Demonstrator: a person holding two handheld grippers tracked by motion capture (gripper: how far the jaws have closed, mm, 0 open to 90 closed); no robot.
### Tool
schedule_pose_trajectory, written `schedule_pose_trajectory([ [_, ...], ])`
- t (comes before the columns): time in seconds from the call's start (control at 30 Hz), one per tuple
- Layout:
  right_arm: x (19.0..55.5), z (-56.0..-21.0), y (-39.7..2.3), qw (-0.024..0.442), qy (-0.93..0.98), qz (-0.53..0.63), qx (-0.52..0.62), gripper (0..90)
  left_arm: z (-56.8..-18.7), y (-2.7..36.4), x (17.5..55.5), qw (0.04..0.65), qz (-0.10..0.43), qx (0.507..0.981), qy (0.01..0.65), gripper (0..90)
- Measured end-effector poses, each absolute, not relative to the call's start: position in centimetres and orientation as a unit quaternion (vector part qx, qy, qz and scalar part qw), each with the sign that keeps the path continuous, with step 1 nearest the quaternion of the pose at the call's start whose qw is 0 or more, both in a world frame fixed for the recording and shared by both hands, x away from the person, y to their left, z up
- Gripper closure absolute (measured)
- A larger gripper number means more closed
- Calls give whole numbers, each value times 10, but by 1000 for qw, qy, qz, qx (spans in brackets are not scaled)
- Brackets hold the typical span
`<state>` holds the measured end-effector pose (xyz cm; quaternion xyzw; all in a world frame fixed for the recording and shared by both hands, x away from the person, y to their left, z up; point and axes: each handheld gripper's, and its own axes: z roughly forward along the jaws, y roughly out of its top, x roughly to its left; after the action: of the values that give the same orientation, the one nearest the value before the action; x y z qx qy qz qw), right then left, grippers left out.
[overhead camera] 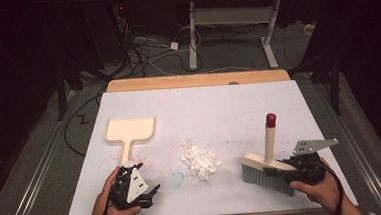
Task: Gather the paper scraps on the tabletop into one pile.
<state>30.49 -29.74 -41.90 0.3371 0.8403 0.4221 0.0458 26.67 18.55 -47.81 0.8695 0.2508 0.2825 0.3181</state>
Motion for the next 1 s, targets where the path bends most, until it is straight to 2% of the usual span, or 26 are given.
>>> schedule_pose_trajectory([
  [0.27, 358, -424, -308, 29, 841, 382, 381, 571, -481, 183, 268, 311, 276, 875, 249, 164],
  [0.4, 375, -417, -311, 74, 847, 368, 377, 442, -481, 183, 268, 309, 276, 875, 250, 164],
  [0.47, 379, -410, -315, 120, 844, 359, 380, 507, -482, 184, 269, 308, 276, 875, 252, 164],
  [0.6, 382, -400, -319, 194, 824, 368, 386, 462, -481, 184, 269, 310, 276, 874, 253, 164],
  [0.77, 364, -392, -307, 285, 803, 398, 339, 386, -480, 185, 272, 311, 277, 872, 258, 164],
  [0.9, 343, -395, -296, 329, 787, 418, 312, 302, -480, 185, 272, 310, 281, 871, 259, 164],
  [1.0, 326, -401, -294, 338, 777, 432, 307, 243, -480, 184, 269, 311, 283, 870, 259, 164],
])
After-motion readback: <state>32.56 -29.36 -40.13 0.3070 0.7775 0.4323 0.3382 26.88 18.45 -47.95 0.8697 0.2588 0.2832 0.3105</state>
